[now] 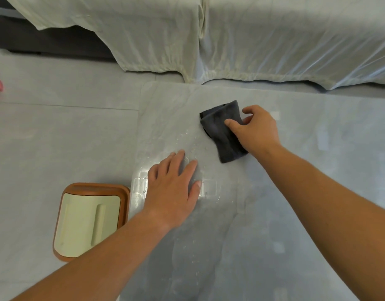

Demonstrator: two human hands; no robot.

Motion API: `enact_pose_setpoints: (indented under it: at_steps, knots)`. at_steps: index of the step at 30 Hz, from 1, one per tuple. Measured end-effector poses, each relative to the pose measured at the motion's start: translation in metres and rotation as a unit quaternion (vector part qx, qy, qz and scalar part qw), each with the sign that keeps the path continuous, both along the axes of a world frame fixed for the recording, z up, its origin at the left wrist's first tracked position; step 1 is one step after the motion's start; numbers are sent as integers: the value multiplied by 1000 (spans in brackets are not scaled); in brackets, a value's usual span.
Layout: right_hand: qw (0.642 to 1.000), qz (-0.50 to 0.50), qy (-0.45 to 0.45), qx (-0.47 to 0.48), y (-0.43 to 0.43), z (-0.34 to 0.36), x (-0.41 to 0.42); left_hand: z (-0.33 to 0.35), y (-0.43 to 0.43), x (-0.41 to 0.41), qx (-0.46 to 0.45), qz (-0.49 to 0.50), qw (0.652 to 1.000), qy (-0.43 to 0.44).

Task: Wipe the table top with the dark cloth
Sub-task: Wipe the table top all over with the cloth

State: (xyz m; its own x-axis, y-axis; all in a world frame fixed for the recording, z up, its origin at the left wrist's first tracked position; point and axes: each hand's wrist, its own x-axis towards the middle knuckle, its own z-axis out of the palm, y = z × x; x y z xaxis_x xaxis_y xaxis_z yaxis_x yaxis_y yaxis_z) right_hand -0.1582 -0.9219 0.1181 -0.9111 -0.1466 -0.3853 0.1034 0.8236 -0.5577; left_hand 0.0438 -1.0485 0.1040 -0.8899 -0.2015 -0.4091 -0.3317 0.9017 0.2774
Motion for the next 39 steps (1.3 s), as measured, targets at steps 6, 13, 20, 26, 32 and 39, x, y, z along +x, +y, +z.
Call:
enact_pose_setpoints:
  at_steps: [6,13,20,26,32,39]
  knots:
    - [999,-10,-28,-15,-3,-1,3,-3,-2,2,3,-2,1000,2]
    - [993,-37,90,-63,2,25,-2,-1,-4,2,13,-4,1000,5]
    - [985,112,129,-4,-16,16,12,-2,-5,3,22,0,1000,9]
    - [971,172,163,-11,-22,-13,35,-1,-7,3,26,2,1000,14]
    - [938,295,142,112,-22,-29,35,-3,-9,3,31,6,999,32]
    - [915,322,171,173,-37,-46,7,-11,-14,12,16,-10,999,46]
